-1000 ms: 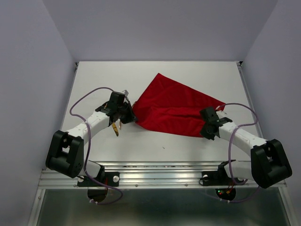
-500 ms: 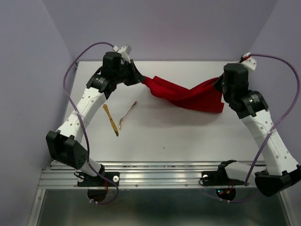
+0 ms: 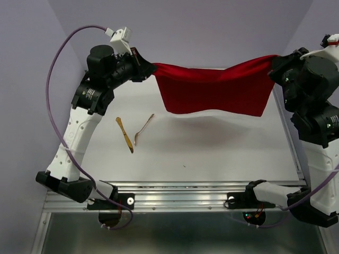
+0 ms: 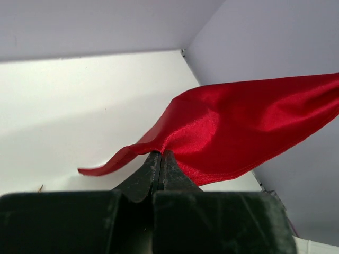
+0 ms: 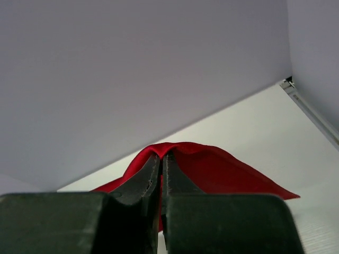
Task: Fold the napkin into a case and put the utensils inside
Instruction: Flatten out the crumpled napkin at the center of the board.
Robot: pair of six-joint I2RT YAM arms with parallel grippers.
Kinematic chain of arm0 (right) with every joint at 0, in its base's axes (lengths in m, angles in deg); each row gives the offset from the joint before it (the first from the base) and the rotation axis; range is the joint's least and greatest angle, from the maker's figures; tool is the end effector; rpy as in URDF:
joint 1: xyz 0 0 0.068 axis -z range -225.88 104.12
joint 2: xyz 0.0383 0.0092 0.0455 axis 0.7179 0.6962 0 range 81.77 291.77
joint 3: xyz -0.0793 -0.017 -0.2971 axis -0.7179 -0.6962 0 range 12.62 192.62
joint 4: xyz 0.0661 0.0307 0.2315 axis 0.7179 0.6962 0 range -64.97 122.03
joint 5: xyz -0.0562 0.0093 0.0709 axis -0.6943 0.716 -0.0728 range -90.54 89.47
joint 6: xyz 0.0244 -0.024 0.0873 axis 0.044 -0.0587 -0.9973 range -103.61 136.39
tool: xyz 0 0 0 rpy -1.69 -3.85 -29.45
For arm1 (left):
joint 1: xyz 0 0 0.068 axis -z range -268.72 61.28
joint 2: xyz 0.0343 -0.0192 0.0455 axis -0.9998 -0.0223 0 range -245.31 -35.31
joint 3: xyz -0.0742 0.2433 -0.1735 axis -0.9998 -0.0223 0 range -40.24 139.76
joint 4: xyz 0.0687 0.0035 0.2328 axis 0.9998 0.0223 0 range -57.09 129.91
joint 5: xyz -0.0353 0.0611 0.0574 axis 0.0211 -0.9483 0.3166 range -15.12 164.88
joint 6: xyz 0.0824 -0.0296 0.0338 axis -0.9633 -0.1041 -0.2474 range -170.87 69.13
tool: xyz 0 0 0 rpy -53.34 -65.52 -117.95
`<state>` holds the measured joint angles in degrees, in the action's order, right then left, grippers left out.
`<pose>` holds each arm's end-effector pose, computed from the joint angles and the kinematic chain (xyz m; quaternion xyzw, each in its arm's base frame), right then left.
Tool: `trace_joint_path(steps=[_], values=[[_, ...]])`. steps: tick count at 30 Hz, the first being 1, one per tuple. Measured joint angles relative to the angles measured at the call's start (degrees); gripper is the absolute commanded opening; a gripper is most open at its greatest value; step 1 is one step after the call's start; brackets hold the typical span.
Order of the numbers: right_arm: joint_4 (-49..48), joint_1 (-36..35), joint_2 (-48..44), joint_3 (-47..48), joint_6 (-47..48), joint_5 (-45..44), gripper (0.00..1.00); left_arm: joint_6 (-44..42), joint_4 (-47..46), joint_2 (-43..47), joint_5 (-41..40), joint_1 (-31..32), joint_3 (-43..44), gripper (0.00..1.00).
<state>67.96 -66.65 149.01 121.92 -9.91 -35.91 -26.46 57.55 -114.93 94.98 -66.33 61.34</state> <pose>0.1798 0.0159 0.5834 0.2457 0.6677 0.0685 0.6993 0.2713 -0.1433 0.5413 0.1079 0.7144 -0.3858 0.5737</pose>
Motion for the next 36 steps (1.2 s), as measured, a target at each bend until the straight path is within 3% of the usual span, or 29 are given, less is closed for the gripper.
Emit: trace_joint_path(steps=[11,23,29,36], values=[[0.22,0.0,-5.99,5.27,1.44,8.92,0.01,-0.33,-1.64,11.34,0.37,0.0,1.95,0.0],[4.57,-0.81,-14.6,4.83,-1.9,14.82,0.01,2.14,0.37,24.28,-0.66,0.26,1.99,0.0],[5.05,-0.96,-13.51,-3.82,-1.97,9.18,0.01,3.21,1.2,22.91,-3.34,0.37,-3.48,0.0],[3.67,-0.9,-4.59,-11.87,-0.68,-1.62,0.01,2.99,-0.94,10.97,-6.73,0.0,-11.93,0.0]])
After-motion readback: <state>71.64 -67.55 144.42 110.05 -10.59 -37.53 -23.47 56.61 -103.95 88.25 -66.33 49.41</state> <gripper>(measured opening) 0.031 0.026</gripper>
